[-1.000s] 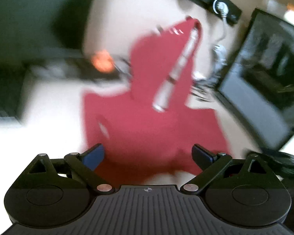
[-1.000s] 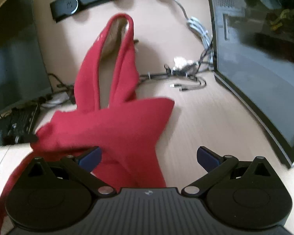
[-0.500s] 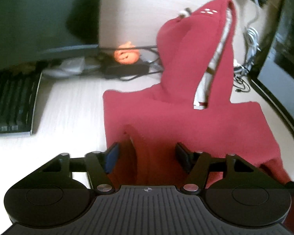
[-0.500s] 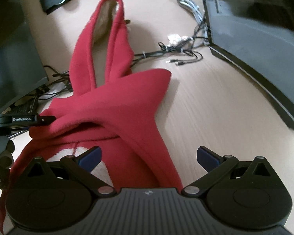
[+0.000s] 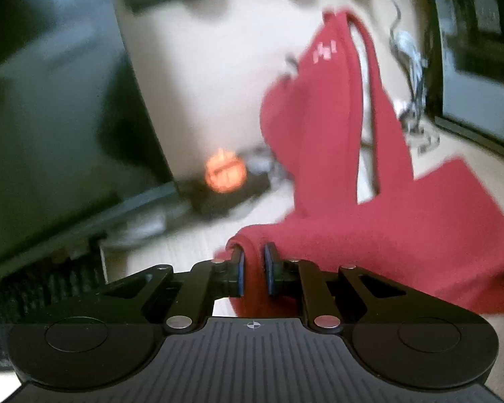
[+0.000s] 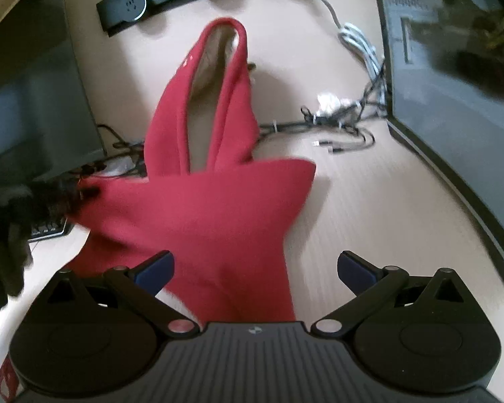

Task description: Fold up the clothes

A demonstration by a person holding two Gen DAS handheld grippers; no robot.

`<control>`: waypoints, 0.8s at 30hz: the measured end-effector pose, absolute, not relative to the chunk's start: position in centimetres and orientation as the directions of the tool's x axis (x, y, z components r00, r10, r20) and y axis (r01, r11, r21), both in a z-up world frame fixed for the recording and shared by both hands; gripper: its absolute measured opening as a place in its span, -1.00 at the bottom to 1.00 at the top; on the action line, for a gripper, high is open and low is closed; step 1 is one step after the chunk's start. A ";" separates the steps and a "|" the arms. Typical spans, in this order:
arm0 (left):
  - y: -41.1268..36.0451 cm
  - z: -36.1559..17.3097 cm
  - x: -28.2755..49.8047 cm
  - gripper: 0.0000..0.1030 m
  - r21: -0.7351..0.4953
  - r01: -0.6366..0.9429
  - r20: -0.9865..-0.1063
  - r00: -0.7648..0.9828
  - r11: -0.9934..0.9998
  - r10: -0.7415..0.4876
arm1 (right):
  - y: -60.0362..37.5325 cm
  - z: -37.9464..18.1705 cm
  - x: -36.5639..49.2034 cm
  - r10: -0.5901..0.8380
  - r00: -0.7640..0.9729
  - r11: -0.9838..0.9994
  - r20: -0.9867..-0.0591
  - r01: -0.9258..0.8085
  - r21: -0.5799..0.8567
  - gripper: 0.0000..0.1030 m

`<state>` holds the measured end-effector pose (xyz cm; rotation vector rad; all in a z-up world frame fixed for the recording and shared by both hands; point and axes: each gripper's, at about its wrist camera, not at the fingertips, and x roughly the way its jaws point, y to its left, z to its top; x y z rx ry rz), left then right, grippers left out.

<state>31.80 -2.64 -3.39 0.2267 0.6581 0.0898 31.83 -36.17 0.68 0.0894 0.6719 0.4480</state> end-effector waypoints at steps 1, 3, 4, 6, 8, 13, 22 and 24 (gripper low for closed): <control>-2.4 -4.1 31.7 -0.68 0.227 -0.010 -0.620 0.770 0.974 0.153 | -36.0 0.9 32.2 0.424 0.696 0.903 -0.579 -0.373 0.212 1.00; -2.1 -5.0 31.4 -0.58 0.210 -0.016 -0.640 0.754 0.978 0.149 | -35.5 1.0 33.3 0.409 0.703 0.908 -0.582 -0.374 0.186 1.00; -1.9 -5.0 31.3 -0.50 0.195 -0.026 -0.642 0.752 0.980 0.148 | -35.1 0.9 34.0 0.399 0.705 0.911 -0.586 -0.374 0.171 1.00; -1.5 -4.8 31.3 -0.27 0.164 -0.049 -0.647 0.749 0.985 0.145 | -34.1 0.4 35.5 0.356 0.710 0.926 -0.608 -0.356 0.127 1.00; -1.1 -4.6 31.3 0.11 0.132 -0.072 -0.651 0.746 0.989 0.141 | -32.4 -0.8 37.1 0.274 0.693 0.946 -0.667 -0.321 0.055 1.00; 0.3 -3.3 30.0 0.59 0.052 -0.097 -0.661 0.743 0.994 0.107 | -31.2 -3.2 38.1 0.210 0.662 0.949 -0.720 -0.316 -0.014 1.00; -2.4 -2.2 26.1 0.84 -0.136 0.118 -0.605 0.777 0.984 -0.176 | -32.5 -0.9 35.1 0.289 0.683 0.936 -0.670 -0.350 0.047 1.00; -3.3 -3.1 26.1 0.84 -0.140 0.130 -0.620 0.762 0.982 -0.189 | -32.5 -0.3 34.0 0.330 0.682 0.923 -0.652 -0.378 0.072 1.00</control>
